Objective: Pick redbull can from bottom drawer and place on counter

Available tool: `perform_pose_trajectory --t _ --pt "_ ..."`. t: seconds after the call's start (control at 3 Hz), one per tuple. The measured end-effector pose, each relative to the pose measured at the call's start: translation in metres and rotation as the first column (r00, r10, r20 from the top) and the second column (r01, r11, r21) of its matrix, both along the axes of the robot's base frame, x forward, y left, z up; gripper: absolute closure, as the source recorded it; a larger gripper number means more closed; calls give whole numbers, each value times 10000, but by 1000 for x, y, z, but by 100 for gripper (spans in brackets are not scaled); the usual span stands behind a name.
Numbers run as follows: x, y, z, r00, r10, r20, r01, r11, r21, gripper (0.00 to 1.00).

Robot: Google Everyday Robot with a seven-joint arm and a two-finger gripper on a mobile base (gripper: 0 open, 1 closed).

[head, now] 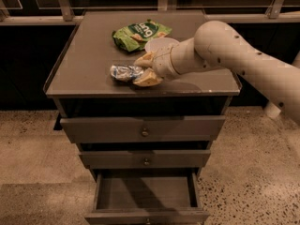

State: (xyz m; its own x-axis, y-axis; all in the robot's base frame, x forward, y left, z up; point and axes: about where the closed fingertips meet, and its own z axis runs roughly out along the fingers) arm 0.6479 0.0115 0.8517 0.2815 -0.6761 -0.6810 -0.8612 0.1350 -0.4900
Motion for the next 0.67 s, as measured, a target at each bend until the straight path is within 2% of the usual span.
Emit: perform_pose_trajectory --t 0.67 --pt "0 0 0 10000 2 0 -2 10000 0 12"
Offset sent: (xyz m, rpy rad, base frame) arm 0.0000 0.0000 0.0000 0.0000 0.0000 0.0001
